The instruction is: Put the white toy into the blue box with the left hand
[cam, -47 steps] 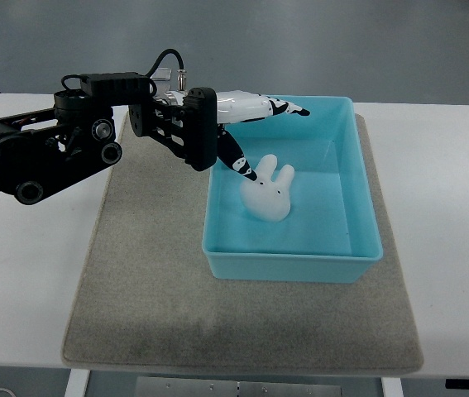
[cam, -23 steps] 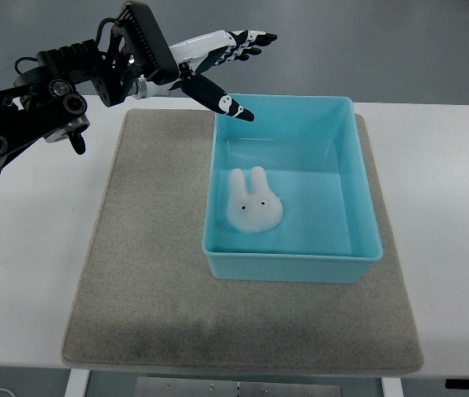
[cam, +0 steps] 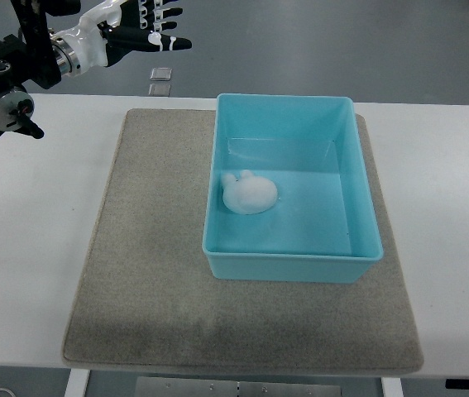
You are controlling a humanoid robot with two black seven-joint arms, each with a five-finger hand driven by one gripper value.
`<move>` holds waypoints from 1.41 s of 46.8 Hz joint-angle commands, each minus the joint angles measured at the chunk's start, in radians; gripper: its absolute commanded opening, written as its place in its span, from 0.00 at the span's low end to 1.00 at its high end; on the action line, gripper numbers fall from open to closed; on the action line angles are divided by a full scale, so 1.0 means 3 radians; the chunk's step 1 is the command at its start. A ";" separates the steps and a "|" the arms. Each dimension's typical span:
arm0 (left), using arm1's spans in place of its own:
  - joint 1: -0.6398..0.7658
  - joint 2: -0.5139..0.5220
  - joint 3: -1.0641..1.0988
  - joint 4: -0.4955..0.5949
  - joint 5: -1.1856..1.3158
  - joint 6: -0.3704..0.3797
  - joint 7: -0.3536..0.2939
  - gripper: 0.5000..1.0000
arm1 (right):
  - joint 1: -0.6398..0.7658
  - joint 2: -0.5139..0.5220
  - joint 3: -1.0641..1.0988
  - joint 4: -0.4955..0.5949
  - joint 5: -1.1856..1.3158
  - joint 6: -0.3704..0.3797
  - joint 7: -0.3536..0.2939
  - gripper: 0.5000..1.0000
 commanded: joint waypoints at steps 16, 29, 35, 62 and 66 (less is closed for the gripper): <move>0.0210 -0.0212 0.0021 0.1051 -0.1267 -0.1008 0.0085 1.00 | 0.0000 0.0000 0.0000 0.0000 0.0000 0.0000 0.0000 0.87; 0.0420 -0.0360 -0.0035 0.1374 -0.1625 -0.1224 0.0274 1.00 | 0.0000 0.0000 0.0000 0.0000 0.0000 0.0000 0.0000 0.87; 0.0486 -0.0386 -0.0035 0.1384 -0.1885 -0.1224 0.0474 1.00 | 0.0000 0.0000 0.0000 0.0000 0.0000 0.0000 0.0000 0.87; 0.0502 -0.0442 -0.0235 0.1353 -0.2106 -0.1224 0.0653 1.00 | 0.0000 0.0000 0.0000 0.0000 0.0000 0.0000 0.0000 0.87; 0.0507 -0.0447 -0.0276 0.1353 -0.2095 -0.1224 0.0648 1.00 | 0.0000 0.0000 0.0000 0.0000 0.0000 0.0000 0.0000 0.87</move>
